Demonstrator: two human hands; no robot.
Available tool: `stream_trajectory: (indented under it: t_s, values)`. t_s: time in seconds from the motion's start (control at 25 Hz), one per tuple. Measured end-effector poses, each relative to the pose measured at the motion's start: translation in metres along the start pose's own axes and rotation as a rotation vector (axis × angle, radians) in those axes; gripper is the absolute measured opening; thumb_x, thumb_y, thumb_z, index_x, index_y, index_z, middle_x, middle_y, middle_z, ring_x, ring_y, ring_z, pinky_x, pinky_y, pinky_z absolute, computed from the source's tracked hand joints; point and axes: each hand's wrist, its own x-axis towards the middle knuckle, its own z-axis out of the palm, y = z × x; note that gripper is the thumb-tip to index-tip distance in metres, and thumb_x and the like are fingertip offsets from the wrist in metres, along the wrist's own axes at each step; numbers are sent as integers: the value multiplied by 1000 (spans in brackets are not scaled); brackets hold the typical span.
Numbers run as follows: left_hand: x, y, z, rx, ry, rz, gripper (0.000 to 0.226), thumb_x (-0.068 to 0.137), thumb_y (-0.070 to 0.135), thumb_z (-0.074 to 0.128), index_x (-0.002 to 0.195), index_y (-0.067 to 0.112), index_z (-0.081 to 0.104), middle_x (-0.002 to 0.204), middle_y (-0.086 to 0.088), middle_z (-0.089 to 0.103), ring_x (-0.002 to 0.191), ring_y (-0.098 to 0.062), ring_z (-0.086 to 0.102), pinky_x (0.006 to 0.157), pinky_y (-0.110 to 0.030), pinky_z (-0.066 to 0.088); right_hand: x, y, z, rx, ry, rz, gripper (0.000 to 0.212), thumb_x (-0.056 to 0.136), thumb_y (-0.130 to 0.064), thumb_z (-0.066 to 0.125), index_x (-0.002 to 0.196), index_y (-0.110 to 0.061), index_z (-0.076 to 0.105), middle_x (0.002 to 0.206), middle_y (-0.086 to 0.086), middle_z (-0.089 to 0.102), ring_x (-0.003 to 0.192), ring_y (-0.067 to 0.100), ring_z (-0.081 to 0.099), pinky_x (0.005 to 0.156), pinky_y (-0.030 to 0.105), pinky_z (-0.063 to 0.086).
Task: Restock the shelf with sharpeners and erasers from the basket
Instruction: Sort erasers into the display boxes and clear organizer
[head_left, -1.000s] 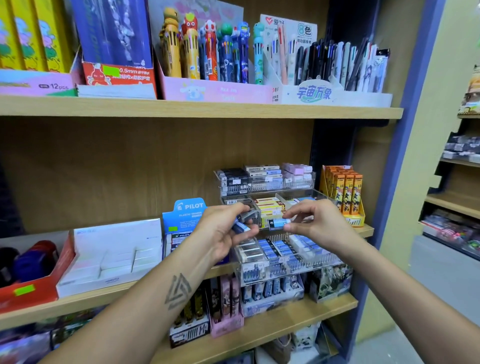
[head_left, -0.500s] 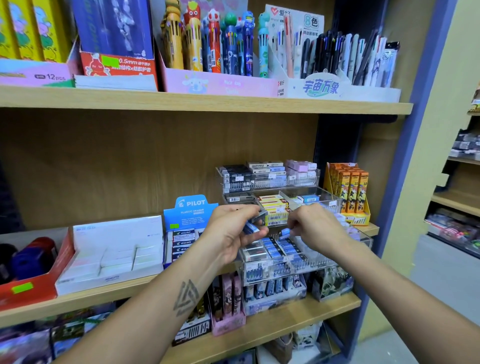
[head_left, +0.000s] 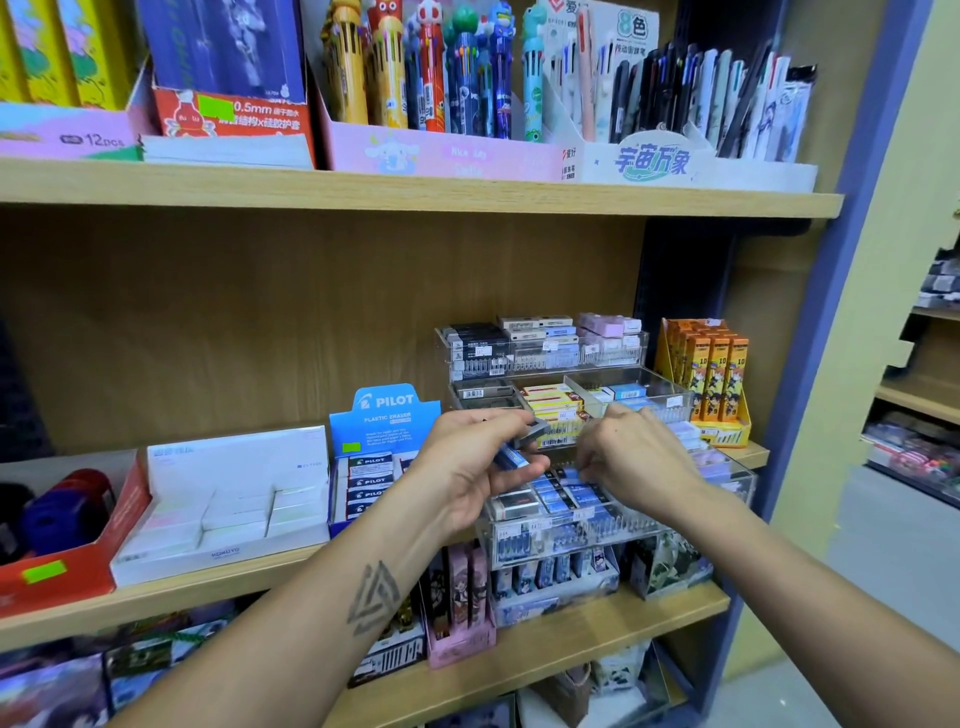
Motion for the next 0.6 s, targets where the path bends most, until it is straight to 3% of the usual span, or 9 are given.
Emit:
stream_trajectory:
  t_s: [0.16,0.24,0.32,0.4,0.48,0.6]
  values:
    - [-1,1,-1,17,-45,-48,24,88,-8,57,104,-1,73,96,-26,70,79,-37,69,49,-25,58,4,2,1,4,-86,-35,12,86,-29,72,98,-31,76,97,-10,65,99,15,56,76,31,46]
    - [0,1,-1,27,-62,-55,30,86,-11,53,103,0,75,95,-23,73,79,-38,69,49,-24,57,1,0,-3,134,-23,0,18,90,-25,68,106,-30,75,99,-11,68,96,14,58,81,34,51]
    - [-1,1,-2,57,-80,-53,33,85,-13,51,102,2,76,85,-15,76,75,-39,70,48,-23,56,-5,-8,-15,689,41,101,31,90,-10,67,116,-26,71,105,-9,72,95,12,66,86,34,56]
    - [-3,2,-1,109,-90,-41,33,84,-14,52,101,2,75,93,-19,75,69,-37,71,46,-23,55,-14,-16,-30,1202,-51,105,46,87,4,67,125,-20,66,109,-1,74,96,16,71,89,32,57]
    - [-5,4,1,122,-82,-32,27,83,-15,54,100,1,69,103,-27,70,65,-37,70,44,-25,55,-18,-18,-38,1205,-115,28,44,84,3,72,122,-18,68,101,-1,76,93,17,72,85,29,58]
    - [-8,10,2,101,-131,-105,19,87,-9,55,102,-1,63,91,-26,68,63,-36,71,44,-25,55,-16,-17,-41,1162,-66,61,38,80,1,77,114,-15,70,90,-4,76,87,10,70,78,26,56]
